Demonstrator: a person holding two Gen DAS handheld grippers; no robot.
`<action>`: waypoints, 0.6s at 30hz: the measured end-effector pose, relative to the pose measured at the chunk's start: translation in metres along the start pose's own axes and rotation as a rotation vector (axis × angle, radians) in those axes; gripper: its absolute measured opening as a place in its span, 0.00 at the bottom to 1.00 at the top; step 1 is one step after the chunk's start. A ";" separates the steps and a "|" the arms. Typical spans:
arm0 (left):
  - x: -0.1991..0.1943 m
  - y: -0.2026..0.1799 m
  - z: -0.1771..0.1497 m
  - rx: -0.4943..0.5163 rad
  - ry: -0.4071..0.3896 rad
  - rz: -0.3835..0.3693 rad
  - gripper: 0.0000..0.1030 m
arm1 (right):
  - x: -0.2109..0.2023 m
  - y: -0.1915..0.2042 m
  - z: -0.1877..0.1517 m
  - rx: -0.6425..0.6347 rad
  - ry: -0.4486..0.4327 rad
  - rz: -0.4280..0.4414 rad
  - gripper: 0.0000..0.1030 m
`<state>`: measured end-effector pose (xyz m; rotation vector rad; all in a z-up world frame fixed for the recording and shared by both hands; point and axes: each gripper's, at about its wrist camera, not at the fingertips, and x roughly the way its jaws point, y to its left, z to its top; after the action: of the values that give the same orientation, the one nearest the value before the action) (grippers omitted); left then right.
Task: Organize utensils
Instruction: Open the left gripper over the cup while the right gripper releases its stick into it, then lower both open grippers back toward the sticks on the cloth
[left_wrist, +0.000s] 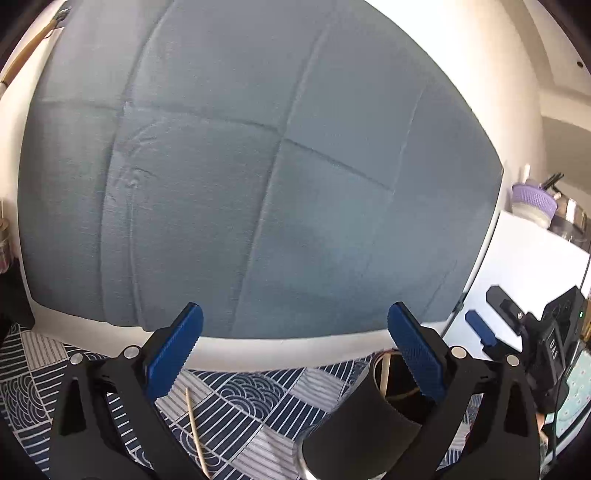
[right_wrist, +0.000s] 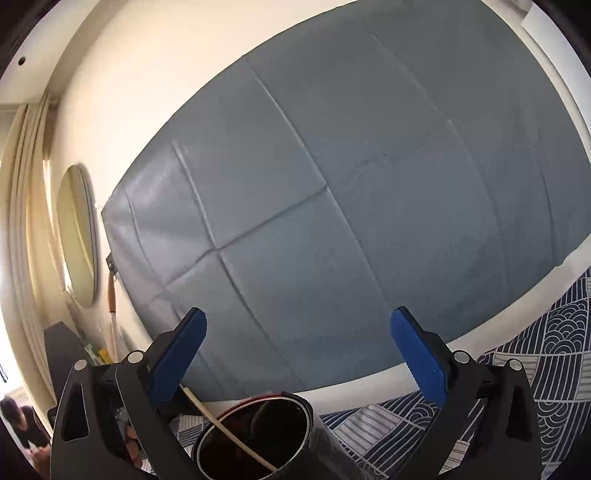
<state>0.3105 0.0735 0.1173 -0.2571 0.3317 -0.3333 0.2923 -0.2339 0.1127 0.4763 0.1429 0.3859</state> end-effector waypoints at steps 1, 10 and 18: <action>0.001 -0.001 0.001 0.008 0.013 0.006 0.95 | 0.001 0.001 0.002 -0.004 0.015 -0.004 0.93; 0.006 0.001 -0.010 0.072 0.153 0.073 0.94 | -0.016 0.008 0.016 -0.076 0.082 -0.070 0.93; -0.001 0.012 -0.028 0.113 0.216 0.185 0.94 | -0.049 0.001 0.026 -0.133 0.162 -0.194 0.93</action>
<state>0.3027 0.0799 0.0888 -0.0778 0.5436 -0.1965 0.2531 -0.2631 0.1385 0.2963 0.3166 0.2412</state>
